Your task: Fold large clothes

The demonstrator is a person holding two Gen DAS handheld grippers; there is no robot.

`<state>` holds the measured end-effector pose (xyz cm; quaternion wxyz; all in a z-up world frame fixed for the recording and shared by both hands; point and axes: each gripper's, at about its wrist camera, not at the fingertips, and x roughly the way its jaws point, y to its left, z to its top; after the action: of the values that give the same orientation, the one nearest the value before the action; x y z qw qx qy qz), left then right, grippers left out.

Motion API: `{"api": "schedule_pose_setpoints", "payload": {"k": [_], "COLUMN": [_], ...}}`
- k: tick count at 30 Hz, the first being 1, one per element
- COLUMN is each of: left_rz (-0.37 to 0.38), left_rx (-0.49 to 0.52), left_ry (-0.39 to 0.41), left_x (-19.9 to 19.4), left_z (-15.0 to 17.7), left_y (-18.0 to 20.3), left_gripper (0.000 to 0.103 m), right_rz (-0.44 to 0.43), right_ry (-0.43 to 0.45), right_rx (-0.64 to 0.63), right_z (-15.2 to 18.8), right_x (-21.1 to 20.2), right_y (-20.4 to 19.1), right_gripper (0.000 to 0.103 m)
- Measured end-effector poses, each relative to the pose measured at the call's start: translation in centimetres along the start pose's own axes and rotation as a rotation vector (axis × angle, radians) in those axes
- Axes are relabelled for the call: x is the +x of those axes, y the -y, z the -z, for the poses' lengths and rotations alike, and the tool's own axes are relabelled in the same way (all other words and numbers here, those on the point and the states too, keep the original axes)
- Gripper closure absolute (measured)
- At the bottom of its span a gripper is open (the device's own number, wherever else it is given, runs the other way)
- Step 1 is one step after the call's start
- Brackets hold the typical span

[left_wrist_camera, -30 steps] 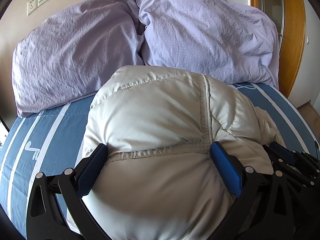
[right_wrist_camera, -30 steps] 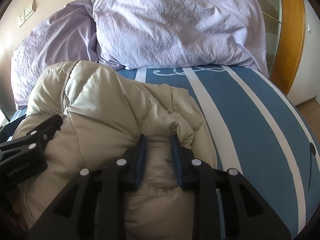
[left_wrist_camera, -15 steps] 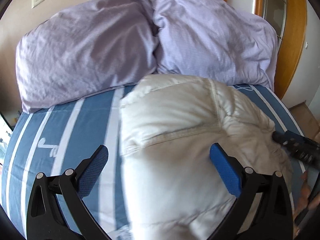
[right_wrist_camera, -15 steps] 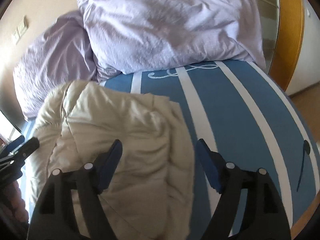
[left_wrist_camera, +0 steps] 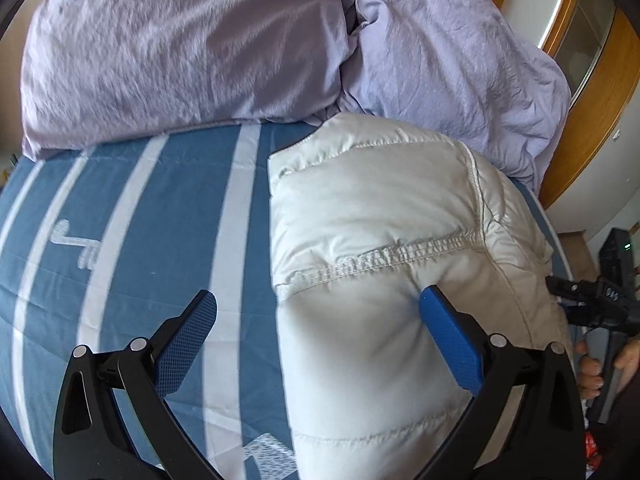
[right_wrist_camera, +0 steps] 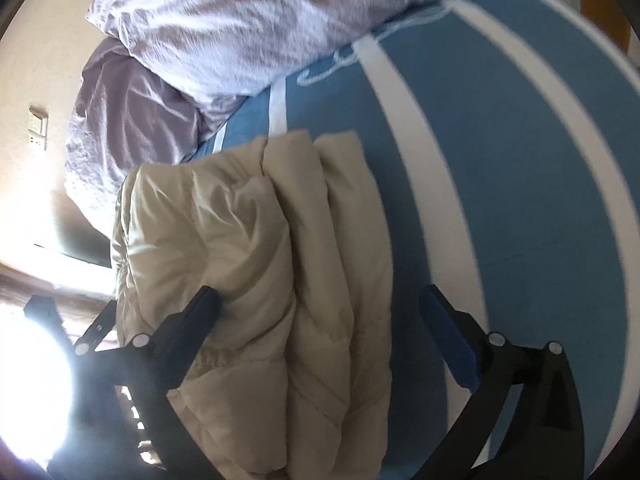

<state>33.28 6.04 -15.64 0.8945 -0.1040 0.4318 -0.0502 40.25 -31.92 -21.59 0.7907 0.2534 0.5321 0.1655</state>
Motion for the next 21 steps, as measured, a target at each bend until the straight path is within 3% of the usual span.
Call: {"api": "schedule_pose_setpoints", "payload": {"k": [6, 10, 17, 21], "left_rz": [0.153, 0.264, 0.38, 0.411], "left_rx": [-0.121, -0.228, -0.333, -0.362], "left_ry": [-0.074, -0.117, -0.141, -0.136], "left_x": [2.6, 4.1, 5.5, 5.4], "left_z": [0.0, 0.4, 0.9, 0.8], "left_y": [-1.4, -2.5, -3.5, -3.9], "left_gripper": [0.001, 0.001, 0.001, 0.007], "right_rz": [-0.131, -0.181, -0.23, -0.286], "right_ry": [-0.078, -0.107, -0.106, -0.091], "right_rx": [0.069, 0.07, 0.056, 0.043], "right_z": [-0.1, 0.1, -0.2, -0.2], "right_x": [2.0, 3.1, 3.6, 3.5], "right_y": [0.8, 0.4, 0.2, 0.3], "right_gripper": [0.002, 0.002, 0.004, 0.024]}}
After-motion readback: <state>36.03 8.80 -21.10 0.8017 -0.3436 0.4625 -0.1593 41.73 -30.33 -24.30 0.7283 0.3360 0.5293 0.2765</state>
